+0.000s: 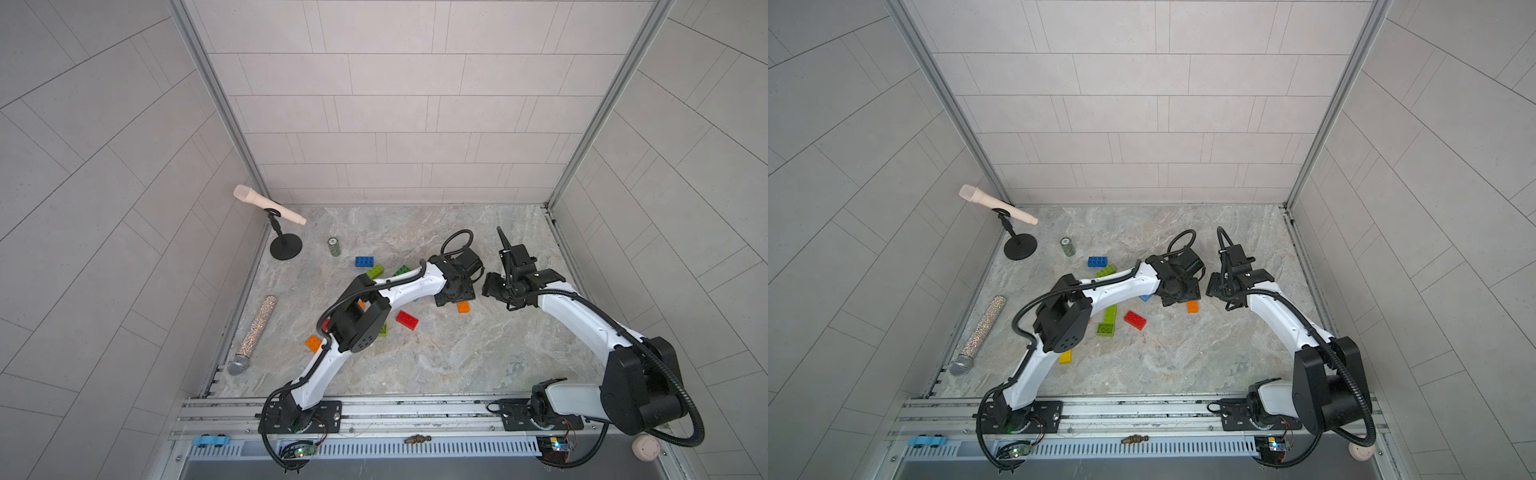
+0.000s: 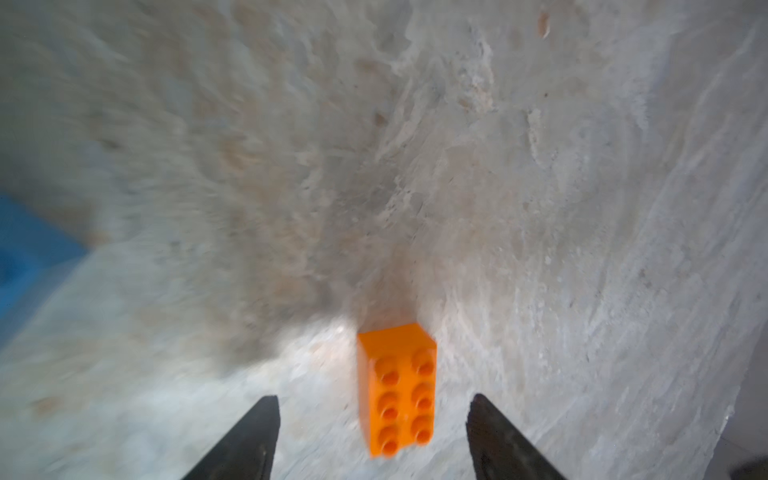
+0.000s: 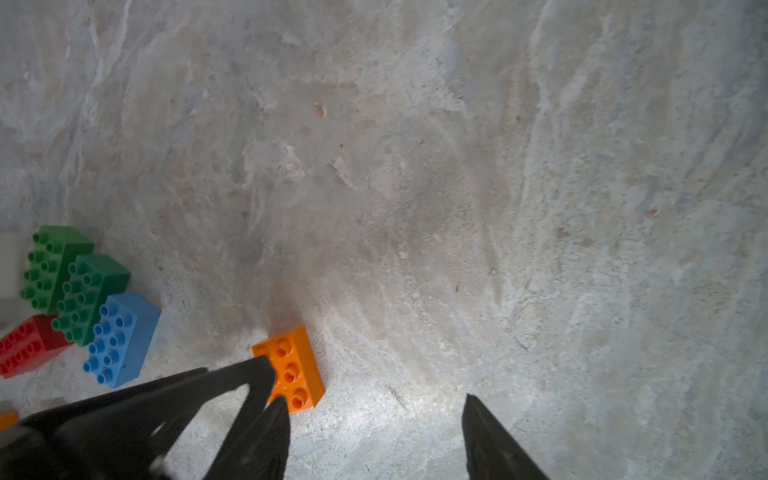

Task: Assemble a rectangle with lego
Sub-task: Place the lego brick at the center of the board, then pick up the lego brick from the center of the board.

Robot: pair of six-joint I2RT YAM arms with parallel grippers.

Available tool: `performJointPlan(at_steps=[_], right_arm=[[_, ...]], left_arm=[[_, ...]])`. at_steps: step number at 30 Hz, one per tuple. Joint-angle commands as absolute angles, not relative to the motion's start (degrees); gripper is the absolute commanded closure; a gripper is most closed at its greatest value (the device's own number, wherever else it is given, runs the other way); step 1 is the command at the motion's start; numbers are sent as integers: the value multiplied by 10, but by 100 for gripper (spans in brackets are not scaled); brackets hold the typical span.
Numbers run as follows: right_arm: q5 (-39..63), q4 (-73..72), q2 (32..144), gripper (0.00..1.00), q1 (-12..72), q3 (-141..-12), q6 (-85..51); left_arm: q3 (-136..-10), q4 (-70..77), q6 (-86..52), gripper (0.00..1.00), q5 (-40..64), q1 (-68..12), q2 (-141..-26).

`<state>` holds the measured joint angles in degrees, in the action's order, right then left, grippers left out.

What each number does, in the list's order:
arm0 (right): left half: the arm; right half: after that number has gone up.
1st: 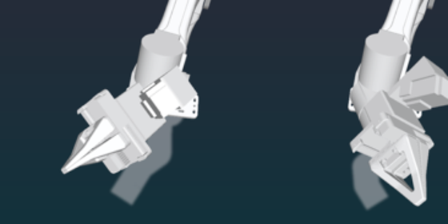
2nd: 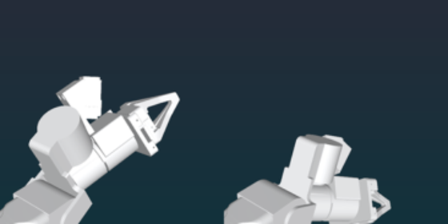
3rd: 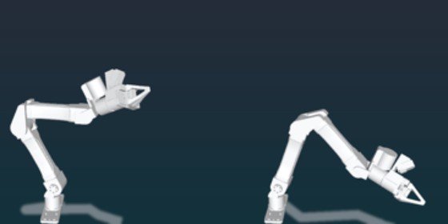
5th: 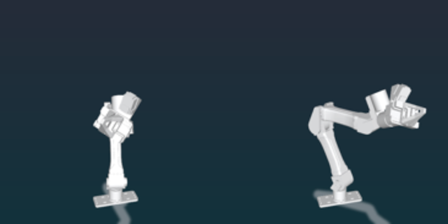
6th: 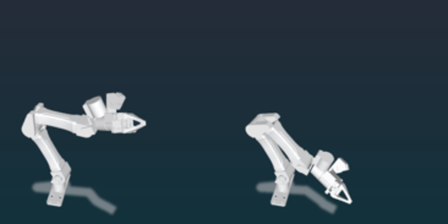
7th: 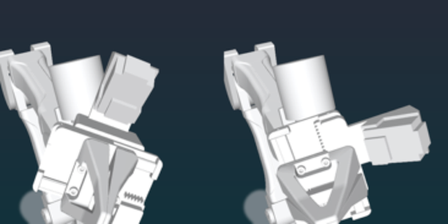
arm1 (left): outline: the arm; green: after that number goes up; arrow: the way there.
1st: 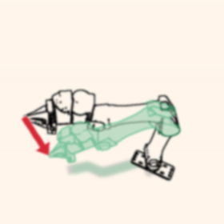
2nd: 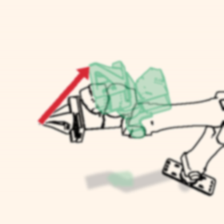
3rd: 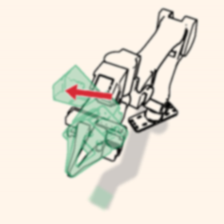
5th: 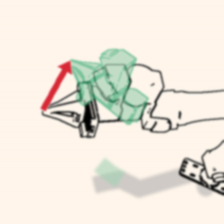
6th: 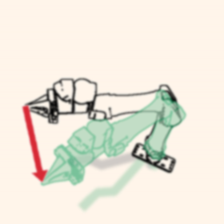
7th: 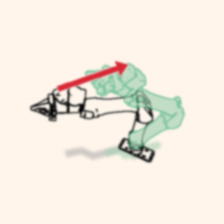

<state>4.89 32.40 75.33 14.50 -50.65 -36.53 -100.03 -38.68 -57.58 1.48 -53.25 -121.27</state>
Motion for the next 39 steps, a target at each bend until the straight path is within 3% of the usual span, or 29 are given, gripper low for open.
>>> performJointPlan(at_steps=[1,7,11,22,30,39], right_arm=[[22,344,758,33,200,-518,-379],[-7,327,819,33,342,-544,-406],[-27,325,875,33,418,-588,-411],[-28,343,932,33,456,-650,-391],[-31,342,931,33,456,-647,-399],[-36,343,942,33,456,-660,-399]], left_arm=[[-897,-421,-528,24,-81,-512,-1046],[-657,-550,-511,24,-134,-445,-864],[-547,-584,-506,23,-107,-396,-798],[-441,-521,-502,23,-74,-348,-794],[-381,-462,-496,34,-5,-318,-799],[-362,-462,-506,65,44,-313,-759]])
